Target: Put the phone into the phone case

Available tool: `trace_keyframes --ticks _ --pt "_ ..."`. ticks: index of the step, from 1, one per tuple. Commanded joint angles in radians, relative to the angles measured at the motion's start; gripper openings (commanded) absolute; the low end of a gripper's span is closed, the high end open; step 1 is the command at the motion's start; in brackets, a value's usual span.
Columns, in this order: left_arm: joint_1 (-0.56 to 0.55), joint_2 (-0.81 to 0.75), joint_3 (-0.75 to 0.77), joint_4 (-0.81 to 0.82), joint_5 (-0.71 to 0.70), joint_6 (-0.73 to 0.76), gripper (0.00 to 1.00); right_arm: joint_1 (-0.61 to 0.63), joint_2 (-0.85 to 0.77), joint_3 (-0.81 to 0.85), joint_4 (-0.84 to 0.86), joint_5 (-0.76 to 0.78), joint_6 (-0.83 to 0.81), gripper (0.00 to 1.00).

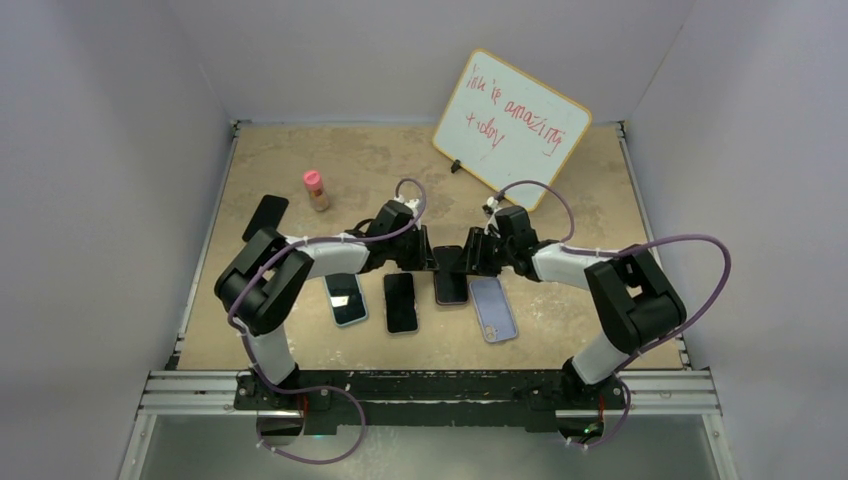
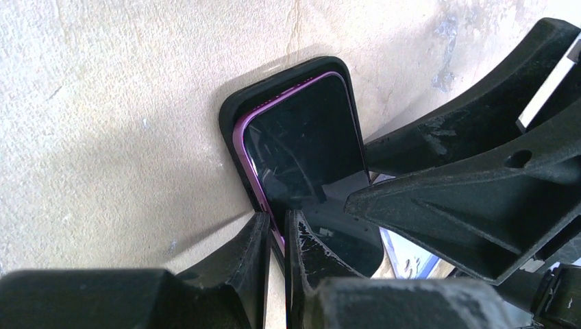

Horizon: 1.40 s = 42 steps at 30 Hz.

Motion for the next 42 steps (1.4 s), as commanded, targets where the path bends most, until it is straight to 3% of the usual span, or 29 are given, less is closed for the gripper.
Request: trace_keyframes --ticks 1,7,20,23,30,36,42 --pt "-0.005 0.048 0.018 0.101 0.045 0.041 0.07 -0.012 0.017 -0.006 0.148 -0.137 0.06 0.48" --pt "0.002 0.038 -0.031 0.187 0.129 0.053 0.09 -0.048 0.004 -0.055 0.367 -0.273 0.15 0.47" --pt "0.041 -0.053 -0.134 0.186 0.131 0.061 0.19 -0.074 0.05 -0.149 0.78 -0.382 0.387 0.45" --pt "0.042 -0.052 -0.146 0.193 0.13 0.059 0.19 -0.074 0.079 -0.14 0.763 -0.379 0.384 0.45" --pt "0.041 -0.04 -0.142 0.208 0.136 0.054 0.18 -0.074 0.072 -0.087 0.465 -0.273 0.226 0.45" --pt "0.041 -0.031 -0.142 0.222 0.152 0.049 0.18 -0.074 0.081 -0.069 0.403 -0.269 0.194 0.31" --pt "0.047 -0.073 -0.155 0.248 0.199 0.029 0.22 -0.076 0.075 -0.071 0.396 -0.285 0.204 0.01"
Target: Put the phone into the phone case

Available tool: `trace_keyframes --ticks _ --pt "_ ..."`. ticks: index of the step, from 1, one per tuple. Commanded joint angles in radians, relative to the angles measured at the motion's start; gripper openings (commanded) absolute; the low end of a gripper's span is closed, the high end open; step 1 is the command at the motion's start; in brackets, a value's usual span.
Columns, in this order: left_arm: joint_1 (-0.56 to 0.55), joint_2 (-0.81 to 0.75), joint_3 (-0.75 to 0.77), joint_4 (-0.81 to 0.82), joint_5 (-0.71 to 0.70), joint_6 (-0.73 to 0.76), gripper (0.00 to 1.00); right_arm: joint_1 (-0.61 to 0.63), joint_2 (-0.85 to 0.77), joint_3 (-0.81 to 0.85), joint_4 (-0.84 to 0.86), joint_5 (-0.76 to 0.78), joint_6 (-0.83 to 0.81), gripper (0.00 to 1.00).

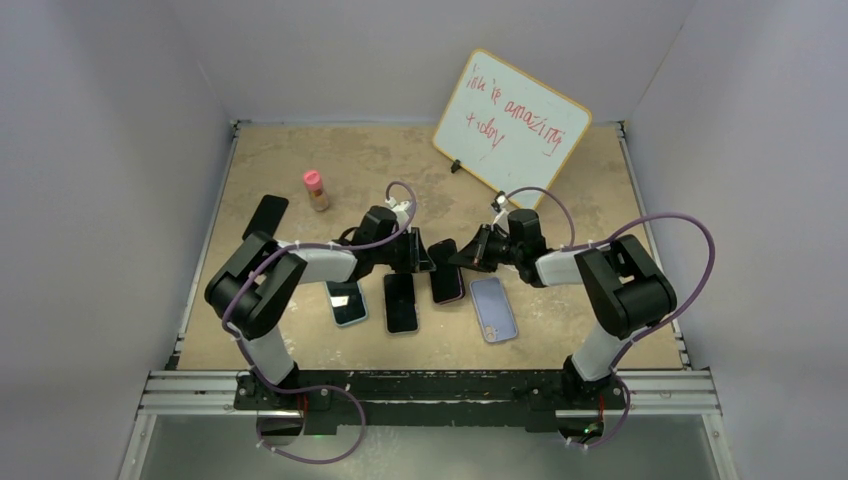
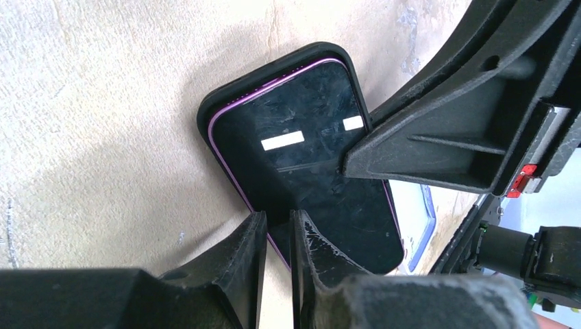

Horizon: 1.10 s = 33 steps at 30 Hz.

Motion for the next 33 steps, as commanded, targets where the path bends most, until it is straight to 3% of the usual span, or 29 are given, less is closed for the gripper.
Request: trace_keyframes --ticks 1,9,14,20,26,29,33 --pt "0.0 -0.046 -0.014 0.031 0.088 0.0 0.24 0.007 -0.036 0.028 -0.018 -0.033 -0.009 0.0" --pt "0.108 -0.295 -0.036 -0.063 0.21 0.018 0.58 0.0 -0.196 -0.001 -0.02 -0.113 0.038 0.0" --pt "0.165 -0.459 -0.083 -0.092 0.29 0.007 0.74 -0.004 -0.301 -0.052 0.108 -0.224 0.164 0.0" --pt "0.194 -0.561 -0.147 0.086 0.423 -0.136 0.77 -0.004 -0.404 -0.082 0.35 -0.312 0.364 0.0" --pt "0.194 -0.566 -0.203 0.34 0.505 -0.282 0.77 -0.001 -0.519 -0.048 0.321 -0.32 0.391 0.0" --pt "0.194 -0.546 -0.236 0.509 0.536 -0.382 0.73 -0.001 -0.548 -0.037 0.275 -0.313 0.38 0.0" --pt "0.193 -0.546 -0.258 0.618 0.533 -0.445 0.69 0.007 -0.569 -0.028 0.232 -0.298 0.362 0.0"
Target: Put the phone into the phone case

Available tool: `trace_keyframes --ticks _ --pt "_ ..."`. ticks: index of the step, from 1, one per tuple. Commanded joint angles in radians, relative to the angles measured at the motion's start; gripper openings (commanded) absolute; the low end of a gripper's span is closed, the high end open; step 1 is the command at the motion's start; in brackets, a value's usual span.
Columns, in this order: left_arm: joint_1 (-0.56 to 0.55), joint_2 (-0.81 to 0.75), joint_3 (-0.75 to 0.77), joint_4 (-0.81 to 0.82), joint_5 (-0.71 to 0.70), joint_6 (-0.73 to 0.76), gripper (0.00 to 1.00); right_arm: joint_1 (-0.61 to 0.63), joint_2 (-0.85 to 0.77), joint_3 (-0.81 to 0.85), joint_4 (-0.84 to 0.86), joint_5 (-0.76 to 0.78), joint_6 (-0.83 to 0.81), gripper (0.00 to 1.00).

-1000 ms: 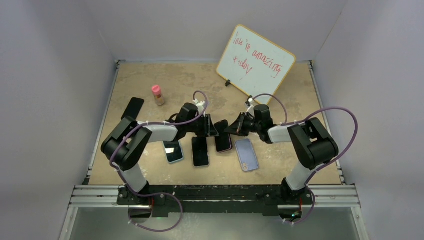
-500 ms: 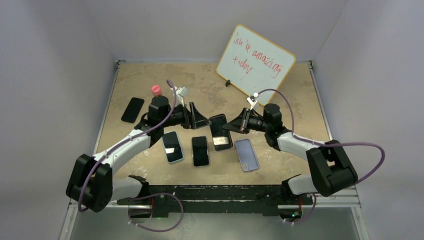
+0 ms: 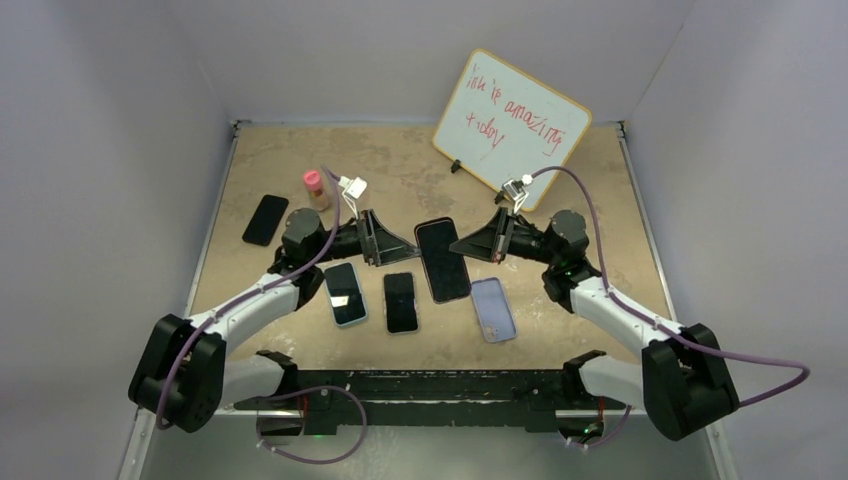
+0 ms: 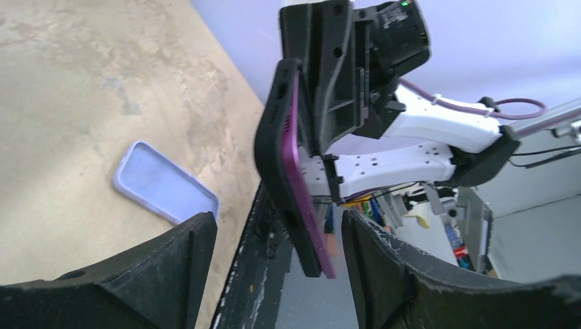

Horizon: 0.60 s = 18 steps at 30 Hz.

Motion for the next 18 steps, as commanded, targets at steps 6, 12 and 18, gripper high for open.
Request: trace_keyframes --ticks 6,12,18 --pt "-0.008 0.025 -0.027 0.254 0.029 -0.12 0.59 0.034 -0.012 0.04 0.05 0.011 0.051 0.0" --pt "-0.029 0.072 -0.041 0.278 0.004 -0.132 0.38 0.052 0.025 0.028 0.132 0.02 0.108 0.0" --pt "-0.031 0.079 -0.046 0.182 -0.055 -0.164 0.02 0.054 0.034 0.016 0.064 0.046 0.07 0.2"
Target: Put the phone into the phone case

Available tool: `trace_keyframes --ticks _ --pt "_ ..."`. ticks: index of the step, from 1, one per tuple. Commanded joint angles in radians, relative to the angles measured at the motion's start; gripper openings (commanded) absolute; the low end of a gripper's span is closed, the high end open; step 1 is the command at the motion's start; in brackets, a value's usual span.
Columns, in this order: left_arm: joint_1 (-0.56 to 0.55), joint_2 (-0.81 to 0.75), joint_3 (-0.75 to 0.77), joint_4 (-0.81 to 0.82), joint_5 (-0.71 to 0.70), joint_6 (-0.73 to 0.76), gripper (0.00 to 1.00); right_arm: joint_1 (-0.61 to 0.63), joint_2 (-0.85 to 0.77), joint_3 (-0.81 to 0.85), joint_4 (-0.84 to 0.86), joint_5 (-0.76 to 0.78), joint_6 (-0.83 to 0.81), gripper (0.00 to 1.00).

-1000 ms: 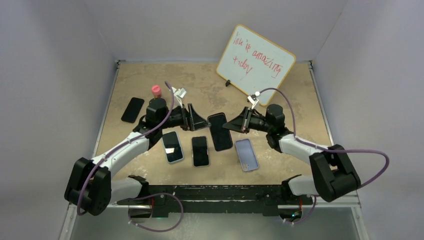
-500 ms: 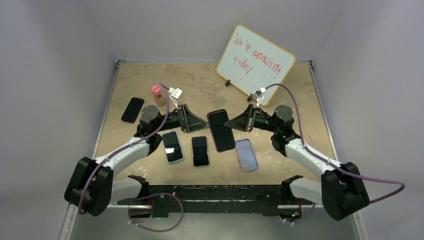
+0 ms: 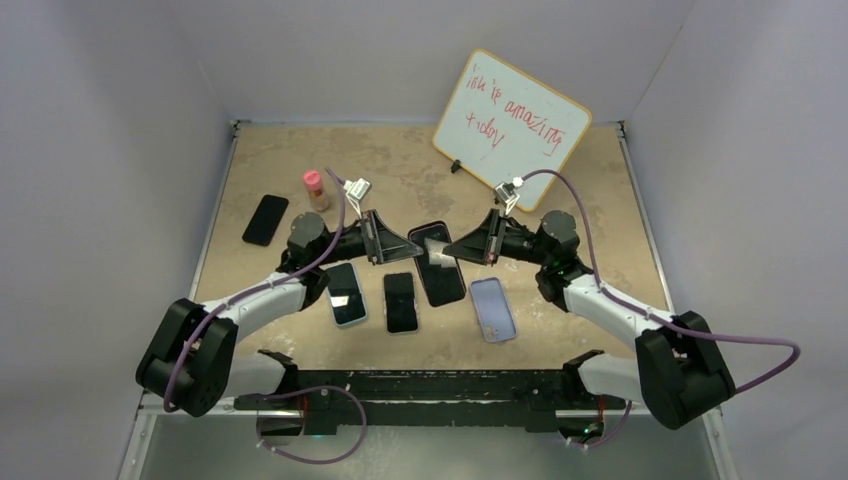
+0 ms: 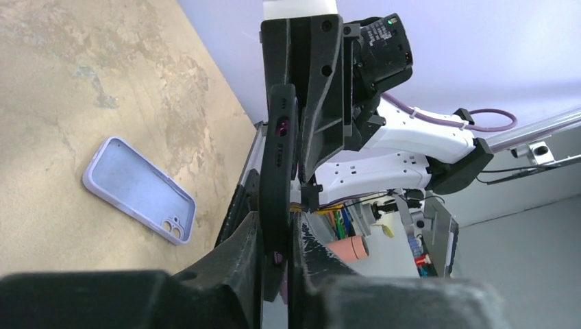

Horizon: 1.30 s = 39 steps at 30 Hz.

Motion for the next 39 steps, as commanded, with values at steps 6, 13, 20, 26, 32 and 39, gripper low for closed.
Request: trace_keyframes --ticks 6,13,20,26,32,39 --pt "-0.008 0.015 -0.069 0.039 -0.1 -0.172 0.0 0.008 -0.027 -0.007 -0.055 0.024 -0.078 0.53" --pt "-0.008 0.028 -0.102 0.202 -0.114 -0.289 0.0 0.017 0.003 -0.034 -0.083 -0.01 -0.097 0.39" --pt "0.001 -0.052 -0.098 0.055 -0.065 -0.129 0.36 0.016 0.022 -0.004 -0.052 -0.067 -0.049 0.0" --pt "0.061 -0.157 -0.04 -0.289 0.032 0.174 0.61 0.015 0.03 0.029 -0.046 -0.141 -0.052 0.0" --pt "0.065 -0.096 -0.005 -0.352 0.143 0.268 0.67 0.022 0.046 0.021 0.078 -0.188 0.014 0.0" --pt "0.065 -0.033 0.088 -0.479 0.24 0.372 0.66 0.074 0.083 0.066 -0.107 -0.21 -0.113 0.0"
